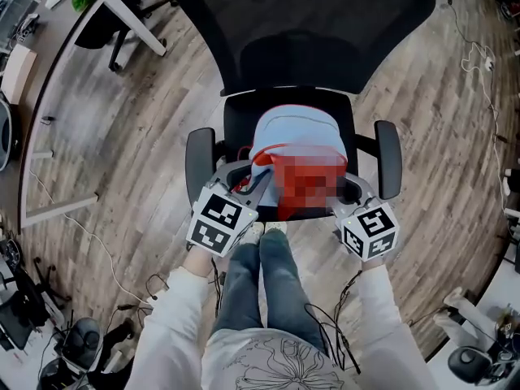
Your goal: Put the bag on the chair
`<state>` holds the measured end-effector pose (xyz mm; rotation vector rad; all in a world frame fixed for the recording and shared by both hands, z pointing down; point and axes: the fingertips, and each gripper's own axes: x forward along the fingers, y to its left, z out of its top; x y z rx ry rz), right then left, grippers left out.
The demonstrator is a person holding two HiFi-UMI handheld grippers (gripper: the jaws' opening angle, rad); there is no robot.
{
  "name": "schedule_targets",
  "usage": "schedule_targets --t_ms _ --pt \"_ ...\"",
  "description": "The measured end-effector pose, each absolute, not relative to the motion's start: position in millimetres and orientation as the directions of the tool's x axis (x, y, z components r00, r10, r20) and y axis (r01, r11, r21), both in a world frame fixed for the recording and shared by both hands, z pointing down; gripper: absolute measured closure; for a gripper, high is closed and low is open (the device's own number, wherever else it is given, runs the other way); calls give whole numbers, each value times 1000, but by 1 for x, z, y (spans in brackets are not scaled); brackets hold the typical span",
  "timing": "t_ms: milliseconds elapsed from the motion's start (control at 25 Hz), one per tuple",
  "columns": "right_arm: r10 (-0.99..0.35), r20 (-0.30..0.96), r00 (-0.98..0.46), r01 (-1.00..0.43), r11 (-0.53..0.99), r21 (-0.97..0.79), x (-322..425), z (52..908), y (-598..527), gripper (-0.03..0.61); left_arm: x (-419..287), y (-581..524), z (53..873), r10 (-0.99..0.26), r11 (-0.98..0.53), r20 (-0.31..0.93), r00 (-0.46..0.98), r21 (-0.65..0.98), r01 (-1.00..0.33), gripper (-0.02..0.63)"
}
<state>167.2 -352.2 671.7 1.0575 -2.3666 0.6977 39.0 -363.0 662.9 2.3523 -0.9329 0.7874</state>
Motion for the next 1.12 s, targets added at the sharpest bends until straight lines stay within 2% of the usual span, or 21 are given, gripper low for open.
schedule_targets --t_ms 560,880,1120 --pt "-480 689 -543 -756 637 -152 176 763 -374 482 48 -378 757 -379 -704 748 544 149 -695 523" --pt "-505 711 -489 -781 616 -100 185 802 -391 482 56 -390 796 -392 -734 775 496 61 -677 518" --pt "-548 677 -491 -801 590 -103 186 808 -400 480 56 -399 803 -429 -740 762 485 12 -673 514"
